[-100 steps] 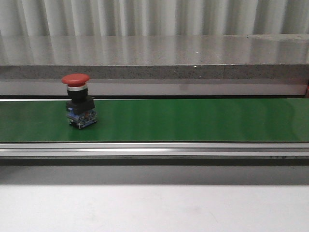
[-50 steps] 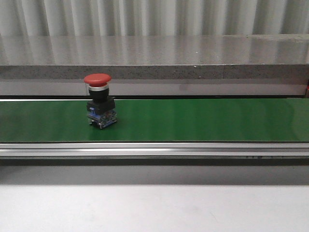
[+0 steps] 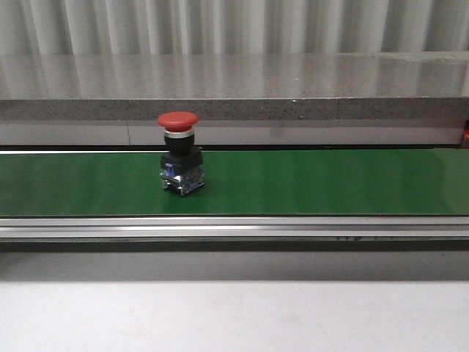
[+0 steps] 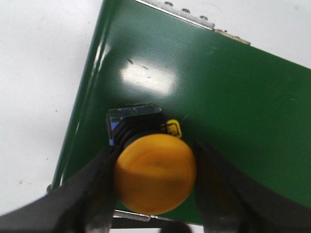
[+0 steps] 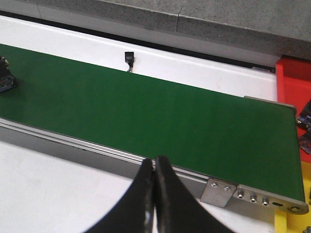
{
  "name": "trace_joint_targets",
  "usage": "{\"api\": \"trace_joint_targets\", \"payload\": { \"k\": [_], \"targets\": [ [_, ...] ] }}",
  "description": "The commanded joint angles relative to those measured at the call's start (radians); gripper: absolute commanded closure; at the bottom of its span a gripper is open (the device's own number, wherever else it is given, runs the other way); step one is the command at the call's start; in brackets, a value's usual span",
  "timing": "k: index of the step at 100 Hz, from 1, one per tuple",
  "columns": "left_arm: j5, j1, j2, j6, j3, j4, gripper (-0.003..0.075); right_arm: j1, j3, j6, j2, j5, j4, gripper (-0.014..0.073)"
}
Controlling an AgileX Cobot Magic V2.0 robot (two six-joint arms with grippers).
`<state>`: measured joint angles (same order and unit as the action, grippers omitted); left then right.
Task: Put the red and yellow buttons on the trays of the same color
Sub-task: 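Grasp a yellow push button from the pile with the left gripper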
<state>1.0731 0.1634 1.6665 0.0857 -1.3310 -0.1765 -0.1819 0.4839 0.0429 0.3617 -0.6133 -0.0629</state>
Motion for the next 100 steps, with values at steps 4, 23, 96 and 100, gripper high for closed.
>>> {"api": "trace_joint_targets", "payload": {
  "k": [4,23,96,100],
  "targets": [
    [-0.036,-0.003,-0.046,0.0,-0.024,-0.027,0.026,-0.002,0.026,0.01,0.006,0.07,0.004,0.066],
    [-0.083,-0.003,-0.052,-0.026,-0.034,-0.033,0.0225,-0.002,0.026,0.01,0.006,0.07,0.004,0.066],
    [-0.366,-0.239,-0.394,-0.199,0.137,0.106,0.074,-0.002,0.026,0.01,0.006,0.07,0.004,0.066],
    [-0.39,-0.255,-0.42,-0.199,0.168,0.114,0.074,-0.002,0.026,0.01,0.006,0.07,0.004,0.066]
  ]
}}
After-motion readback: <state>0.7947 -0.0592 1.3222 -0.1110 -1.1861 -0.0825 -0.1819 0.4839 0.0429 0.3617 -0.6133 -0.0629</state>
